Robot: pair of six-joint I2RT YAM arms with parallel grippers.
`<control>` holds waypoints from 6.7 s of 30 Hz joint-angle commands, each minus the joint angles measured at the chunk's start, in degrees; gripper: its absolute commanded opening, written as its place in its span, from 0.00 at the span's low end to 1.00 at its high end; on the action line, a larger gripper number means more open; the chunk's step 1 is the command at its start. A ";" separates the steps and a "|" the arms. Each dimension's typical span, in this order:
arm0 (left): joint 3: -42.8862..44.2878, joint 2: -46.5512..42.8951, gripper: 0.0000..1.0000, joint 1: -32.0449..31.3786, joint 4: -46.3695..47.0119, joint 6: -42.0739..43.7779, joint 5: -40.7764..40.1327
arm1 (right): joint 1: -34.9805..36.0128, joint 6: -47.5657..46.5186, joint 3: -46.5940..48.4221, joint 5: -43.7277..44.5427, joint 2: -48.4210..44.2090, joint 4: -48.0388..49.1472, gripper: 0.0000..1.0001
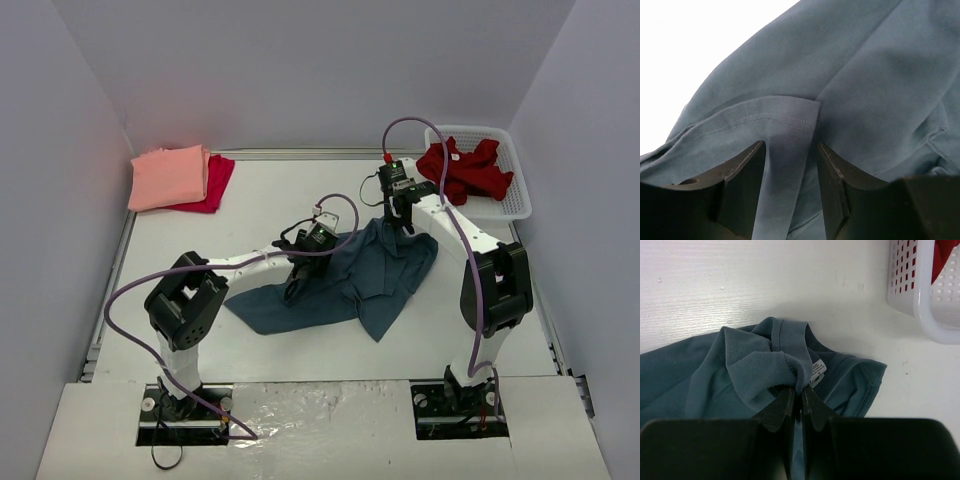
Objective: Fold and stack the t-shirts
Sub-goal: Flatten out the tshirt
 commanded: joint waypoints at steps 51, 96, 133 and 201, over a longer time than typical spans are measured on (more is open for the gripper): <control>-1.75 -61.69 0.02 0.54 -22.08 -6.66 -30.87 | -0.16 9.99 -6.13 10.67 -38.66 -5.68 0.00; 32.51 -34.66 0.02 28.84 -13.04 -1.82 -3.18 | -11.59 4.19 35.31 -10.69 -14.11 0.46 0.00; 34.04 -19.71 0.02 35.51 -7.41 -3.68 2.70 | -12.38 2.79 36.64 -5.76 -2.47 3.90 0.00; -31.63 -46.76 0.57 14.60 8.32 -12.19 0.15 | 12.30 7.17 -25.55 -10.60 -24.18 1.09 0.52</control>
